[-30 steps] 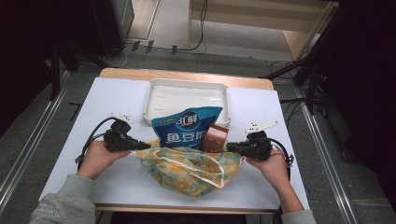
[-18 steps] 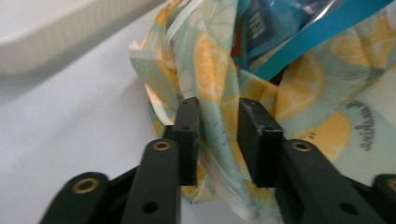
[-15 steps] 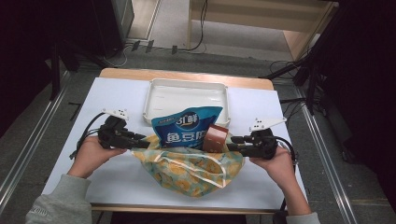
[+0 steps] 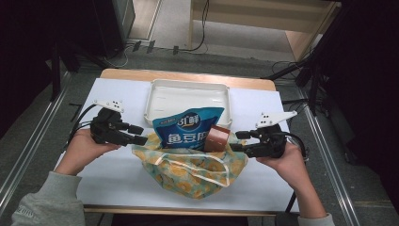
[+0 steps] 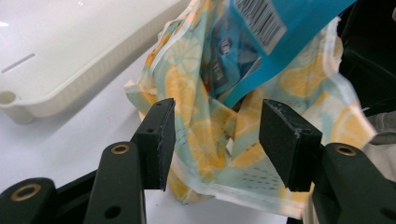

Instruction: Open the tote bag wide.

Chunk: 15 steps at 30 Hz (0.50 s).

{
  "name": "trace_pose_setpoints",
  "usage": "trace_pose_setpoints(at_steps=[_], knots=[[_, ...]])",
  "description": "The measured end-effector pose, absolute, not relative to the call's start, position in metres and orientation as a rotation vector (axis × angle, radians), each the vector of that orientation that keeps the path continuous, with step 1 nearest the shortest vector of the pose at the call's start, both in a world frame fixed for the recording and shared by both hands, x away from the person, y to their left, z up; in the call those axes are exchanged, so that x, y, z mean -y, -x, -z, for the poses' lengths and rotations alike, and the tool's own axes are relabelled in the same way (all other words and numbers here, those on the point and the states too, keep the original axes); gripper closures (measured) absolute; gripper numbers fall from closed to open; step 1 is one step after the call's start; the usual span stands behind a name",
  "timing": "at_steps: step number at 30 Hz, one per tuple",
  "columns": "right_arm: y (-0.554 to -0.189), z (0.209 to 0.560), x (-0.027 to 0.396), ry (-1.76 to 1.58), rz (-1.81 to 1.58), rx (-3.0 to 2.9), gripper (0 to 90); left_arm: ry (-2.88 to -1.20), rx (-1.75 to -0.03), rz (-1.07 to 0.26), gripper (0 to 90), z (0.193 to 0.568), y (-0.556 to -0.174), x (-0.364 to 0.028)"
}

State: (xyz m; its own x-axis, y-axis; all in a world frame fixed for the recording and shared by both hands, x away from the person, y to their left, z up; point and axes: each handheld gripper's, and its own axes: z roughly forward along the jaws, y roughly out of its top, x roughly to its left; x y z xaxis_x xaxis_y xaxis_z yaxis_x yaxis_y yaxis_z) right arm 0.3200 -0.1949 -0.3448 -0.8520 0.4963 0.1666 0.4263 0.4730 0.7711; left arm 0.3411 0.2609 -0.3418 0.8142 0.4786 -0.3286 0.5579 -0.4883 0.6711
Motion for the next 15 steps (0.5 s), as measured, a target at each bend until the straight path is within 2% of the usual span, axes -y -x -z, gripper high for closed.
trace_pose_setpoints(at_steps=[10,15], knots=[[-0.304,0.343,0.188,-0.746,-1.353,-2.660,48.4,-2.187,-0.671,0.189,44.5,0.333,-0.326,-0.240],[-0.301,0.356,0.183,-0.735,-1.363,-2.686,39.8,-2.209,-0.662,0.231,41.3,0.348,-0.321,-0.226]])
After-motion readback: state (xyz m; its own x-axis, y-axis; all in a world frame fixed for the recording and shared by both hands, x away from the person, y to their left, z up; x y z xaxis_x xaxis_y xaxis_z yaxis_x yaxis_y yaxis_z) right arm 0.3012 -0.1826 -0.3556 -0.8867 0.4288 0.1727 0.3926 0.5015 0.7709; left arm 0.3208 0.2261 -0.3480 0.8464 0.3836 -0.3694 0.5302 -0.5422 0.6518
